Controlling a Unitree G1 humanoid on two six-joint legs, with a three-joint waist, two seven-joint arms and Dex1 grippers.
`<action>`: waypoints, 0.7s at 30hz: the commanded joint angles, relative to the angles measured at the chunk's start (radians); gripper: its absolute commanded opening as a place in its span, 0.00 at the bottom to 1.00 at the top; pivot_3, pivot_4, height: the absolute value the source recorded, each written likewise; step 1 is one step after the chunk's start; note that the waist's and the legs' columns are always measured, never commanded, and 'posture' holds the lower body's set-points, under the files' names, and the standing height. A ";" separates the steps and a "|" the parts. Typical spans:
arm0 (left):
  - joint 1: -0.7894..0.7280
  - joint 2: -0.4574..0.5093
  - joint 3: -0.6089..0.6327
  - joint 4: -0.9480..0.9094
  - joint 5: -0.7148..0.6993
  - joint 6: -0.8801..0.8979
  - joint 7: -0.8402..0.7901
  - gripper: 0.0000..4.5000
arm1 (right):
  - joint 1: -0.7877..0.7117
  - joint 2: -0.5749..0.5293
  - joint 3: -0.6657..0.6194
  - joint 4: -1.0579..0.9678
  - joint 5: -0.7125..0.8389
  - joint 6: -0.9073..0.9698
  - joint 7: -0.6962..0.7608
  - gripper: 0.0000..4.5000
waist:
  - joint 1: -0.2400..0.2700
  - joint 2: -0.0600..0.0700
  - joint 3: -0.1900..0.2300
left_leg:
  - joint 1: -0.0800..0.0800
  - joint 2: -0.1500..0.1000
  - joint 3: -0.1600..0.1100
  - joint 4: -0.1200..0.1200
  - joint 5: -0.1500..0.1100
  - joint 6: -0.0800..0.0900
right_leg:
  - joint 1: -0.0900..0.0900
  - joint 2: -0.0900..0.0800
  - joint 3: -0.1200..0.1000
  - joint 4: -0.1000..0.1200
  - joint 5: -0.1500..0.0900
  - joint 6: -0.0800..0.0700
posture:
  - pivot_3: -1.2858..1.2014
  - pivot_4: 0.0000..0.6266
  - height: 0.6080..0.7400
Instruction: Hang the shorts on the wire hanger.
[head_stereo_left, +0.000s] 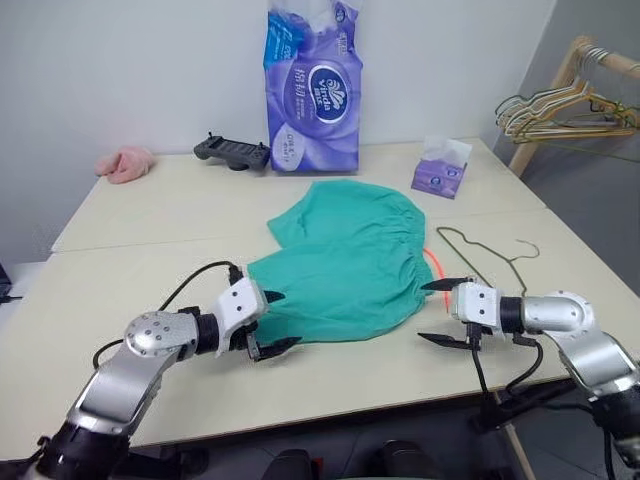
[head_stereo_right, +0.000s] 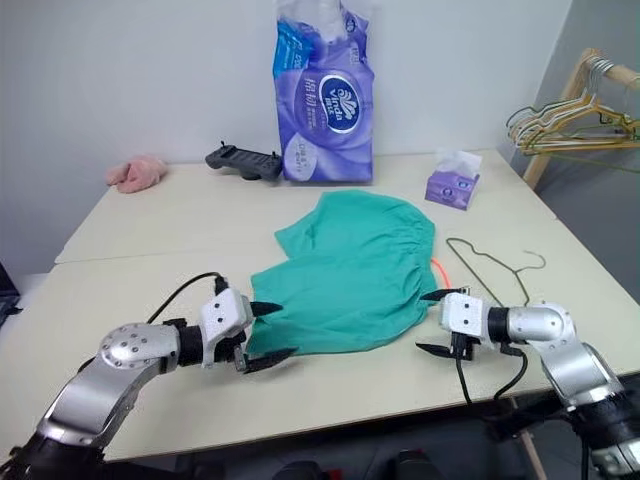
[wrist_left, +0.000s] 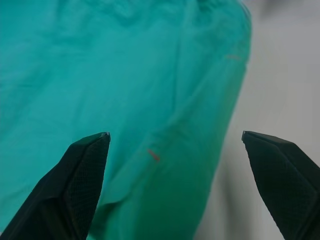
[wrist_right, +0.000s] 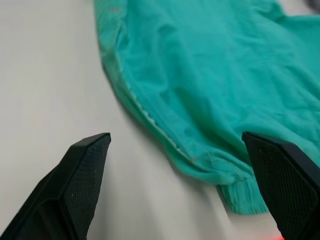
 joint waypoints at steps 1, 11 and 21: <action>-0.070 0.021 -0.060 0.098 0.086 -0.113 -0.061 1.00 | -0.105 0.040 0.049 0.136 -0.063 -0.145 0.027 0.99 | -0.001 0.000 0.000 | 0.000 0.000 0.000 0.000 0.000 0.000 | 0.000 0.000 0.000 0.000 0.002 -0.004 | 0.55 0.05 1.00; -0.151 -0.009 -0.172 0.309 0.213 -0.250 -0.137 1.00 | -0.285 0.153 0.157 0.493 -0.221 -0.362 -0.003 0.99 | 0.001 0.000 -0.001 | 0.000 -0.001 0.001 0.000 0.000 0.000 | -0.002 -0.003 0.002 -0.001 0.004 -0.006 | 0.55 0.05 1.00; -0.177 -0.054 -0.137 0.290 0.156 -0.191 -0.177 0.47 | -0.305 0.156 0.131 0.515 -0.173 -0.376 0.043 0.41 | 0.006 0.002 -0.004 | 0.003 -0.002 0.001 0.002 0.001 0.002 | 0.001 -0.004 0.002 0.002 0.007 -0.005 | 0.55 0.05 1.00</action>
